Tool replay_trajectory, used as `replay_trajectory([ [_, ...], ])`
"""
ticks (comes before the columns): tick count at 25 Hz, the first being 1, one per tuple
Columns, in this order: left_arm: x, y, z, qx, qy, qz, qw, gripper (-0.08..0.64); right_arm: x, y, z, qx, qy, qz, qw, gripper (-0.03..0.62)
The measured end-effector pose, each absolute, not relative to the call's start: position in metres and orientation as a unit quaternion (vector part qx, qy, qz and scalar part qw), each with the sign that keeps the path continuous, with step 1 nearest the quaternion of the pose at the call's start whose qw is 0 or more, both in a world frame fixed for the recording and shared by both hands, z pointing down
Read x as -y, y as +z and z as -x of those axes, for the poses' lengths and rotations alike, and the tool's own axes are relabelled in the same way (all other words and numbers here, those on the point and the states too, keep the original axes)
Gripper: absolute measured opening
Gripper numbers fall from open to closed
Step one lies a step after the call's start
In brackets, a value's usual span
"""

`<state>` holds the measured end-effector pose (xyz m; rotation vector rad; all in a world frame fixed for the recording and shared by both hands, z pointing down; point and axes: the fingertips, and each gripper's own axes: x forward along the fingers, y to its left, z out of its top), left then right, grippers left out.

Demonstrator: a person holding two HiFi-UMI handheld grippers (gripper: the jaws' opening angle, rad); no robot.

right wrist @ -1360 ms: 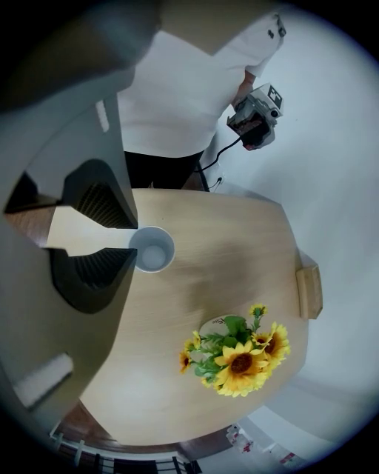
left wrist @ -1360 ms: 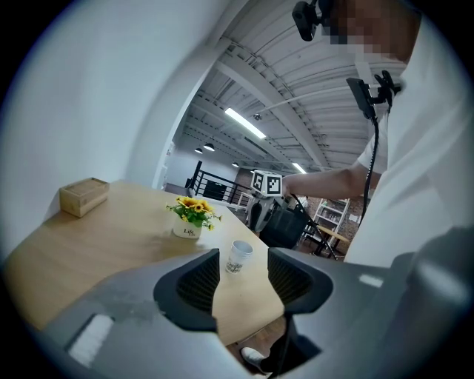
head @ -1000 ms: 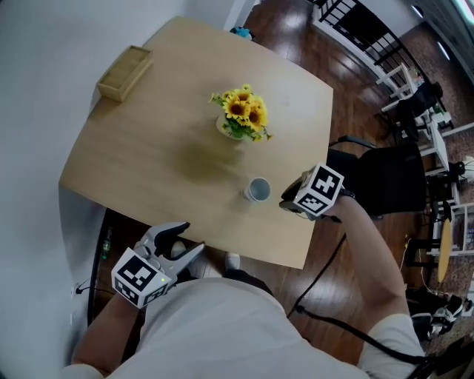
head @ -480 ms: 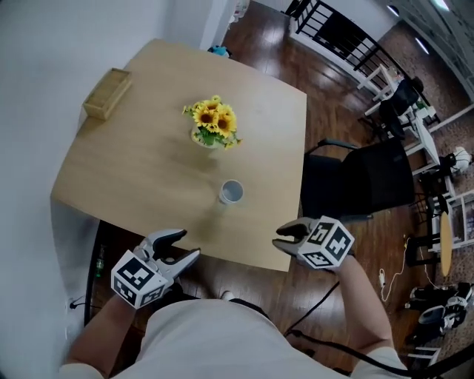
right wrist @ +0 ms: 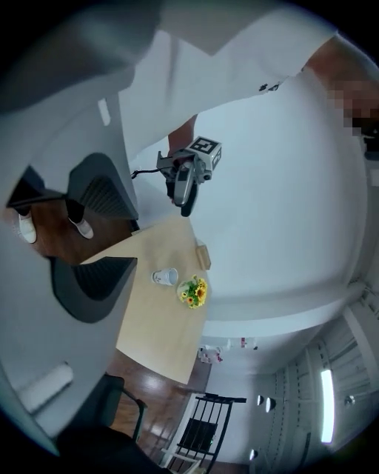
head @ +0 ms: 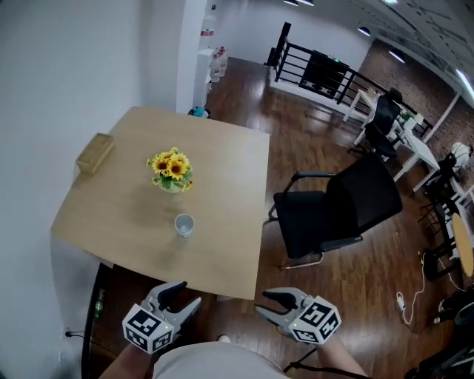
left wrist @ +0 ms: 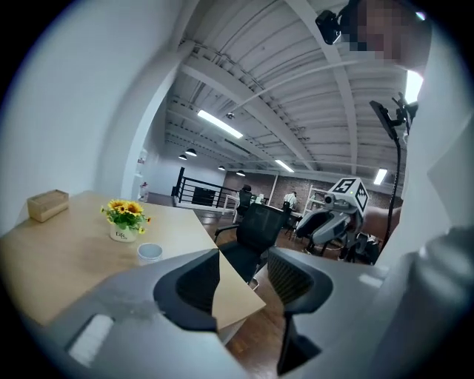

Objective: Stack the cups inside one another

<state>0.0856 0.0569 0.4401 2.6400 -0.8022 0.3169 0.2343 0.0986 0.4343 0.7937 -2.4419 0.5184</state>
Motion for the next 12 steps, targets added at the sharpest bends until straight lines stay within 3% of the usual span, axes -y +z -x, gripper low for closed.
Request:
replay_trajectory([
  [12, -0.128, 0.425, -0.159, 0.303, 0.142, -0.929, 0.155, 0.216, -0.162, 0.401, -0.306, 0.92, 0.156, -0.329, 0.149, 0.252],
])
